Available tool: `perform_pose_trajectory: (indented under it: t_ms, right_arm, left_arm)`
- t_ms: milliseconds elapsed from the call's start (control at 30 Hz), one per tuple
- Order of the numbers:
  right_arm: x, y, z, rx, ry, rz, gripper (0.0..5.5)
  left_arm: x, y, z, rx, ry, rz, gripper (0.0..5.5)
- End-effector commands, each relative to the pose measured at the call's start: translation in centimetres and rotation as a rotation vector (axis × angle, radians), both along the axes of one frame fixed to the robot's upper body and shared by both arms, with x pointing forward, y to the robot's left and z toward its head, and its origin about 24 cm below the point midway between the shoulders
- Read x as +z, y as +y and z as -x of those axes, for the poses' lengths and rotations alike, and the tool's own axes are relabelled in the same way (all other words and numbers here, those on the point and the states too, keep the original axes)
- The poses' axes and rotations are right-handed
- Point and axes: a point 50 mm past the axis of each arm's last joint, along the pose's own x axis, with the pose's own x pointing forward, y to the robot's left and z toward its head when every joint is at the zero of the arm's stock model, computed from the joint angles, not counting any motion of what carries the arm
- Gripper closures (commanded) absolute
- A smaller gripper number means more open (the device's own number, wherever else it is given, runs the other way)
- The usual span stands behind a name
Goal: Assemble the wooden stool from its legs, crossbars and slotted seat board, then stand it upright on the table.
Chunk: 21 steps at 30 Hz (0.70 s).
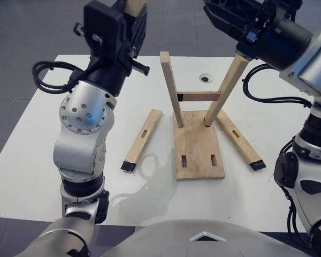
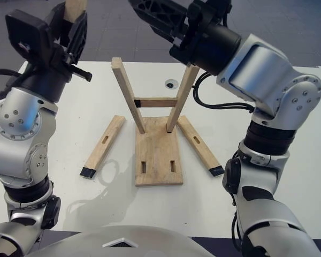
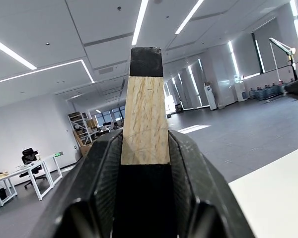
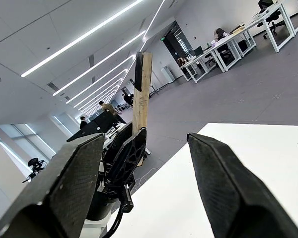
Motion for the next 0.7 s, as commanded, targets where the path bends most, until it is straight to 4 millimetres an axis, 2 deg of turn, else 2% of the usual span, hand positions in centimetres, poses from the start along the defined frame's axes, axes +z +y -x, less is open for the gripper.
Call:
perform_pose_trajectory:
  t_ms: [33, 167, 367, 533, 700]
  right_arm:
    - [1.0, 0.4, -0.7, -0.008, -0.038, 0.007, 2.46]
    - [1.5, 0.8, -1.3, 0.008, -0.065, 0.000, 2.46]
    - [2.8, 1.2, -2.1, 0.030, -0.109, -0.026, 2.46]
    - [3.1, 1.4, -2.7, 0.059, -0.080, -0.089, 3.29]
    - [3.2, 1.4, -2.8, 0.066, -0.060, -0.122, 4.39]
  left_arm:
    - [1.1, -2.2, 0.6, -0.140, -0.003, -0.002, 4.20]
    - [0.9, -3.6, 1.1, -0.206, 0.024, 0.000, 4.20]
    - [0.1, -4.1, 1.2, -0.221, 0.059, -0.006, 4.20]
    - [-0.3, -4.1, 1.0, -0.215, 0.083, 0.009, 4.20]
    - [-0.4, -3.9, 0.8, -0.196, 0.087, 0.014, 4.20]
